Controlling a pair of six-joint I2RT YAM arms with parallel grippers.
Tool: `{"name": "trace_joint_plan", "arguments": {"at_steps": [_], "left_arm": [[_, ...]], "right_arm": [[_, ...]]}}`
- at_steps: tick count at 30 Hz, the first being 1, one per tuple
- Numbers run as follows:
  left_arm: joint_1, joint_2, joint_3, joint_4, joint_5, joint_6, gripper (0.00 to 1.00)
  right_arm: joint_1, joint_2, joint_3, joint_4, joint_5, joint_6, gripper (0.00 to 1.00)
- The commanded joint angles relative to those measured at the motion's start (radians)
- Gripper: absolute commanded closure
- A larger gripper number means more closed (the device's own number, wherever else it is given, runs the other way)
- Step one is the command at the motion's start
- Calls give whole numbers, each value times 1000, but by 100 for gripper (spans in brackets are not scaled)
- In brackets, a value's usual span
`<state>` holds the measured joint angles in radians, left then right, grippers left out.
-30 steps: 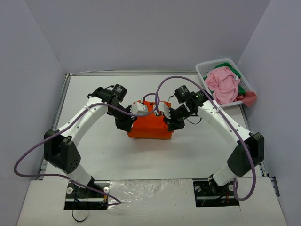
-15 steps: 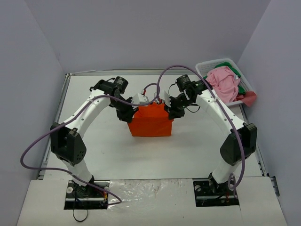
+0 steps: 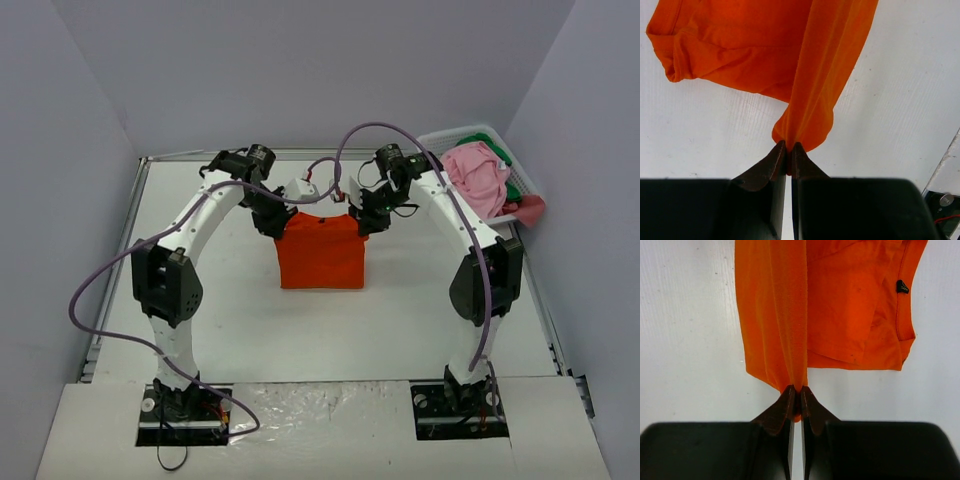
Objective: Fold and stack the t-shirts
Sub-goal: Fold the long partially folded tshirt into a neat square
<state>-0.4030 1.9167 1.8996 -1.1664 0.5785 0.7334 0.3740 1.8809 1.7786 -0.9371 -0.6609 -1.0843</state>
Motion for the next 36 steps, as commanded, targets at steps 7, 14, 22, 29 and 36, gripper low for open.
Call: {"name": "trace_joint_plan", "arguments": {"at_steps": [7,14,22,29,36], "left_arm": [[20,97,156,-90,-8,98,98],[36,211,309,-124,-2,107,98],[52,323,444,-147,-2,118,98],[58,396,498,-139,-17,129,98],[66,449,535,-108,-31,129,98]], "right_arm": [[-61,135,131,-68,41,-12,100],[-90,231,231,-83,35,-29,100],[-109,349,361,-92,26,-35,100],[-118,431,430,-94,26,-43,100],[-132,523,521,-92,15,-42,100]]}}
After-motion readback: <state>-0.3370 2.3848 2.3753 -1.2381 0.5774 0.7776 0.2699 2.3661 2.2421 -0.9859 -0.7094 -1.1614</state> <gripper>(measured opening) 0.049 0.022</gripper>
